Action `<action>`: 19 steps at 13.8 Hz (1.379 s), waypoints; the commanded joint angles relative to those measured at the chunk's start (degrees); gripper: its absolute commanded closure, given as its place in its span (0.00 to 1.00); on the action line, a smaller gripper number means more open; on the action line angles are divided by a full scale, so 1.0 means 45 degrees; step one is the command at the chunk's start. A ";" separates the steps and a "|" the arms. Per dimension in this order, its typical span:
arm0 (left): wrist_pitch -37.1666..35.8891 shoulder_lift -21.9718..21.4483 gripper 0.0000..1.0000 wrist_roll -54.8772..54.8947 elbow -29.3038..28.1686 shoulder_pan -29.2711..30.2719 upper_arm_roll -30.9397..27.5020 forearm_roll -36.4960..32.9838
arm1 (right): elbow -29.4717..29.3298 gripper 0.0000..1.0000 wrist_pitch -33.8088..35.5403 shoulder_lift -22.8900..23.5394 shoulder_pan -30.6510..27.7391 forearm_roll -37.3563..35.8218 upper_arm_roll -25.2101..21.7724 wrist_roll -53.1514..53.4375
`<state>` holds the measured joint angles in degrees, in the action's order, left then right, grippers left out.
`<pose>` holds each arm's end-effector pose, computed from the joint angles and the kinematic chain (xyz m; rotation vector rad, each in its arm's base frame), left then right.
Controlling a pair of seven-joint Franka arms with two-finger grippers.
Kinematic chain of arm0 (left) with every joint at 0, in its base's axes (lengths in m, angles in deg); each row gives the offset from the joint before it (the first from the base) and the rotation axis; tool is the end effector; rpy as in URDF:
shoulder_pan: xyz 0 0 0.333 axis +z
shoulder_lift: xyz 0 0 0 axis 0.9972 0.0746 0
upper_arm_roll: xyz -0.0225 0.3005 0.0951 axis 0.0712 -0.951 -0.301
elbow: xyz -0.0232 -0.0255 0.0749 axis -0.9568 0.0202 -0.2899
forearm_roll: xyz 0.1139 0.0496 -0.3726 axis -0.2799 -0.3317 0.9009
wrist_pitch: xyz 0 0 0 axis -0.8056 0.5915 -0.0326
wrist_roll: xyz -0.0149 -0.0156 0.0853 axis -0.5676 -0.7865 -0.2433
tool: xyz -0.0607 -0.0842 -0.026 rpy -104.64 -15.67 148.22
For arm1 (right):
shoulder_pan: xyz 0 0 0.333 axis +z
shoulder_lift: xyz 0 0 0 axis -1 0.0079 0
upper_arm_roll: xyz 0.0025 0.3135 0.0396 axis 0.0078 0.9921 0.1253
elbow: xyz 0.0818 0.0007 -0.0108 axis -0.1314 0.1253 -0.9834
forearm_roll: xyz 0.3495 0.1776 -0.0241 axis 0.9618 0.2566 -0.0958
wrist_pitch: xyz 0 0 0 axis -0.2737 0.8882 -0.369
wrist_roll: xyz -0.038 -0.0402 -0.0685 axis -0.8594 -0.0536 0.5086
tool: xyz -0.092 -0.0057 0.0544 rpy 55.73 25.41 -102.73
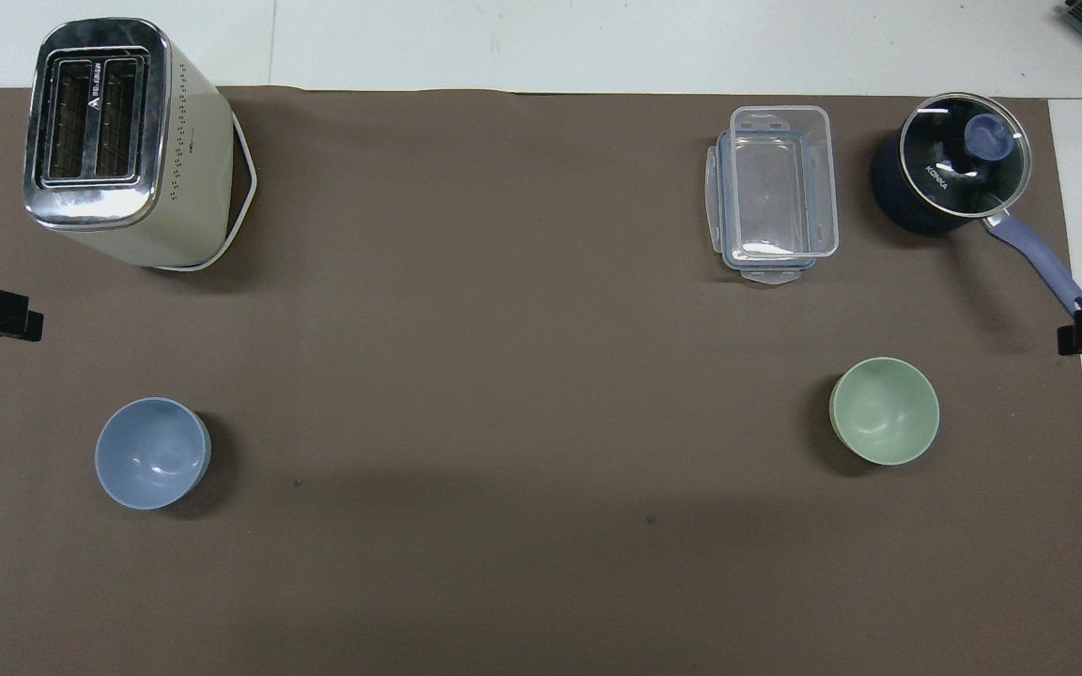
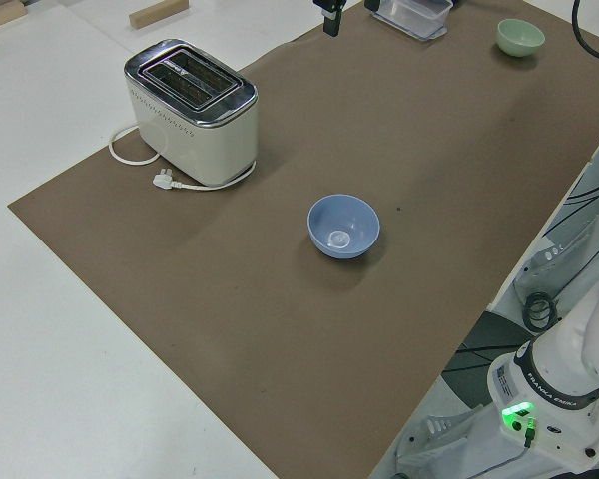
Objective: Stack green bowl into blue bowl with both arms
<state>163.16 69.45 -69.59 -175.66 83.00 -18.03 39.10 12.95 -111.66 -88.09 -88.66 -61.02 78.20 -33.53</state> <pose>0.5276 -0.0249 0.6690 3.1124 -0.1318 0.0192 0.5137 -0.0353 0.6775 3.1158 -0.1273 0.0321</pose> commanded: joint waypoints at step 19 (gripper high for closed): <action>0.0156 -0.0088 0.00 0.0189 0.0027 -0.0080 -0.0063 -0.0137 | 0.0341 0.00 0.0241 -0.0329 -0.0041 0.0101 0.0054 0.0006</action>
<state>163.75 69.45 -69.51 -175.66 83.00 -18.02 39.10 13.03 -110.42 -88.25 -88.50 -60.96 78.15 -33.53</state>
